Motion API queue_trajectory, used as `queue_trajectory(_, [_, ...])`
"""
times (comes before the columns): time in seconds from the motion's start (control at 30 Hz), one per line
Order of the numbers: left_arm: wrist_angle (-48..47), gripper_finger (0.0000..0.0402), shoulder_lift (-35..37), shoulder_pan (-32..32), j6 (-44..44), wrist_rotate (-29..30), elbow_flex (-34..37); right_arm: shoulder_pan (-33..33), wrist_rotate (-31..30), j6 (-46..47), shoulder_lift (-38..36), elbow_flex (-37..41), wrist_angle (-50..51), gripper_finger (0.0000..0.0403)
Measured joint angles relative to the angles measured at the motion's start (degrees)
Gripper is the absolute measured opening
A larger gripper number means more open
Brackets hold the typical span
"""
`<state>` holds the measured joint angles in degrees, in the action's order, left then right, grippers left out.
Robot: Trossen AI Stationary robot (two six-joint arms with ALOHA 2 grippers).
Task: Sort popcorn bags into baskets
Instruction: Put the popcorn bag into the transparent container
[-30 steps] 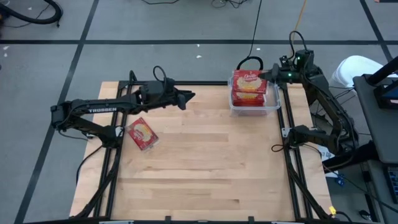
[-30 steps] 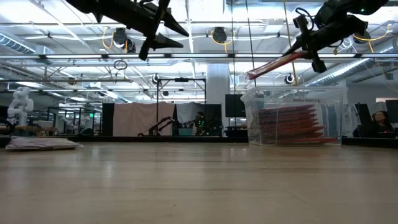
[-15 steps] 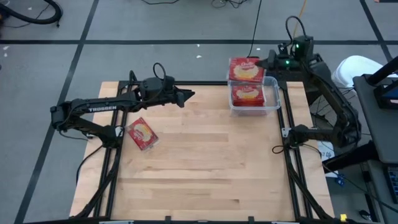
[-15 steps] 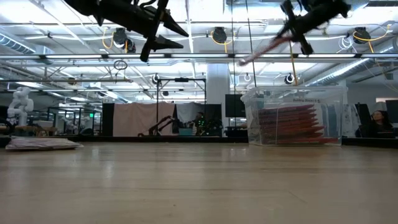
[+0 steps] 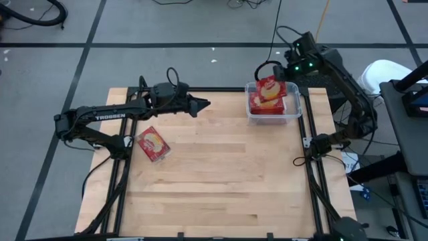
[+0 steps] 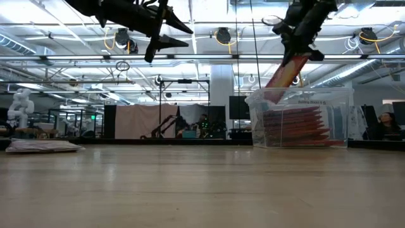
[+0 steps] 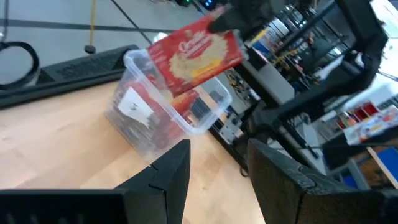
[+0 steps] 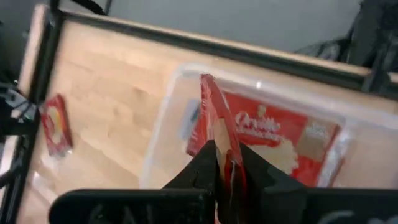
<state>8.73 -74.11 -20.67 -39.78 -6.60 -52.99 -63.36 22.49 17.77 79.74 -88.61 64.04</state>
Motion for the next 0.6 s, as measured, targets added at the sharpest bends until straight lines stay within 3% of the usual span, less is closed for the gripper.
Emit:
queue_trajectory(0.4, [0.0, 0.0161, 0.0, 1.7, 0.9, -0.7, 0.0, -0.8, 3.1, 3.0, 2.7, 3.9, -3.8, 0.0017])
queue_trajectory(0.6, [0.0, 0.0161, 0.0, 1.7, 1.1, -0.7, 0.0, -0.8, 0.8, 4.9, 2.7, 7.4, -4.7, 0.0037])
